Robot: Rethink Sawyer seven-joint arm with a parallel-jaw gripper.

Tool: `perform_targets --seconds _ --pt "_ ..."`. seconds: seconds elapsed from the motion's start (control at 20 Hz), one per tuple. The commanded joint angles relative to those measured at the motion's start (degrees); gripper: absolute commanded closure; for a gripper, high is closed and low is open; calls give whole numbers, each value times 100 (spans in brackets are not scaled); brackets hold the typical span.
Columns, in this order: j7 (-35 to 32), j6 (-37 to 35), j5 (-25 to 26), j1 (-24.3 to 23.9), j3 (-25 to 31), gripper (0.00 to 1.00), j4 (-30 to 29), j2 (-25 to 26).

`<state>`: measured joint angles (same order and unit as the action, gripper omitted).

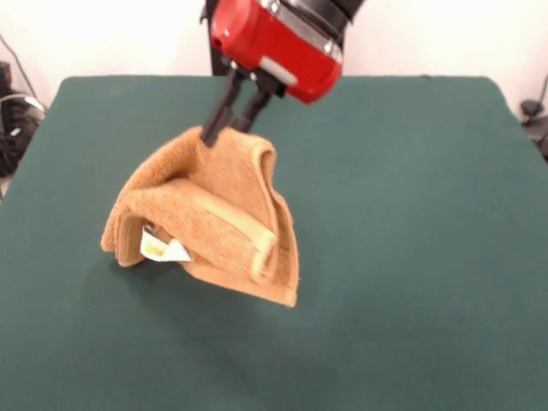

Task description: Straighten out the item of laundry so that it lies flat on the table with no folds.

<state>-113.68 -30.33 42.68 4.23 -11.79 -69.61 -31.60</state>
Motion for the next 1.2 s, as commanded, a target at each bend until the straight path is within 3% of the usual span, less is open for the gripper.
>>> perform_targets --seconds 0.05,0.35,1.2 --pt "-2492 715 -374 295 -401 100 -753 671" --pt "-2945 986 -522 488 -647 100 -838 926" --pt "-3184 1347 -1196 834 -1031 100 -1216 1317"
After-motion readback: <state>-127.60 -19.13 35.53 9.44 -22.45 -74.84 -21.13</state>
